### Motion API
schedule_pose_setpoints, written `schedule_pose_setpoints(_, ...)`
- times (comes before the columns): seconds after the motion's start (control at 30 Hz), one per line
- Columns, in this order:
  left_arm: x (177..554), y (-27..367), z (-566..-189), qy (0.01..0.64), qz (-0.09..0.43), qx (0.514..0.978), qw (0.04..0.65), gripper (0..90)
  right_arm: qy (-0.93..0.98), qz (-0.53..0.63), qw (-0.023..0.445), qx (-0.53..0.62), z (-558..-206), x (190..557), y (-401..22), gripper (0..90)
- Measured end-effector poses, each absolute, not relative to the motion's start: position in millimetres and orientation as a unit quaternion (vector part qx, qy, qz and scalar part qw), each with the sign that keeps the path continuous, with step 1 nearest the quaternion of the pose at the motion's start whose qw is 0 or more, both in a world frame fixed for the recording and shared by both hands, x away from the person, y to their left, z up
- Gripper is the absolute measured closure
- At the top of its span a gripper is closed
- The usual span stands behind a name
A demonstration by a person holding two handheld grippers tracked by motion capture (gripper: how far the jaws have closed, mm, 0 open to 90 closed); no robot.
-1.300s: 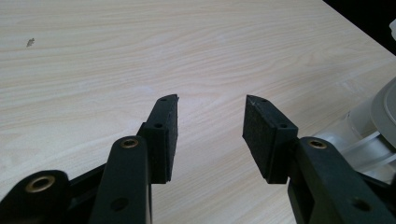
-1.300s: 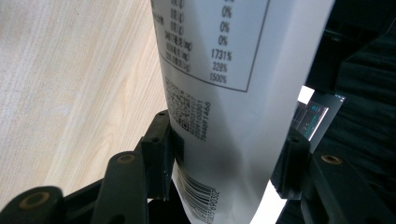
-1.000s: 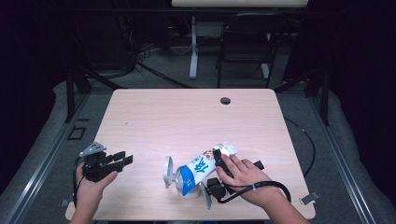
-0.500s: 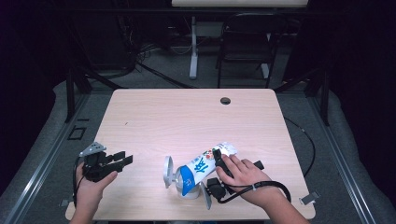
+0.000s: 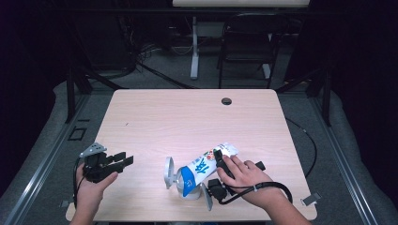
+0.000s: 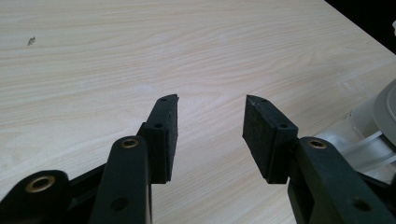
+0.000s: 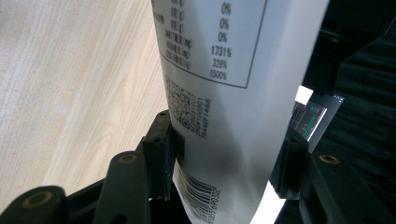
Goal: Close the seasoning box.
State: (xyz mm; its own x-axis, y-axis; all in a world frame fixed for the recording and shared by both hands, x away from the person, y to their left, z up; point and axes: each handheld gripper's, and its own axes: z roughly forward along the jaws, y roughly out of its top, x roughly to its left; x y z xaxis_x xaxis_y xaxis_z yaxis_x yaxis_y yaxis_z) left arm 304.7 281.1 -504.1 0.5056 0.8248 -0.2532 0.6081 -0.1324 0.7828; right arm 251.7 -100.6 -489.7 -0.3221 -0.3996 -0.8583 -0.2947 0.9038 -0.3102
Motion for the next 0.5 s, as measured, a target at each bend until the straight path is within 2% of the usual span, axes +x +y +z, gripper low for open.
schedule_pose_setpoints(0.5, 304.5, 281.2, -503.8, 0.482, 0.120, 0.743, 0.448, 55.4, 0.811, -0.053, 0.542, -0.215, -488.9, 251.0, -100.2, 51.2)
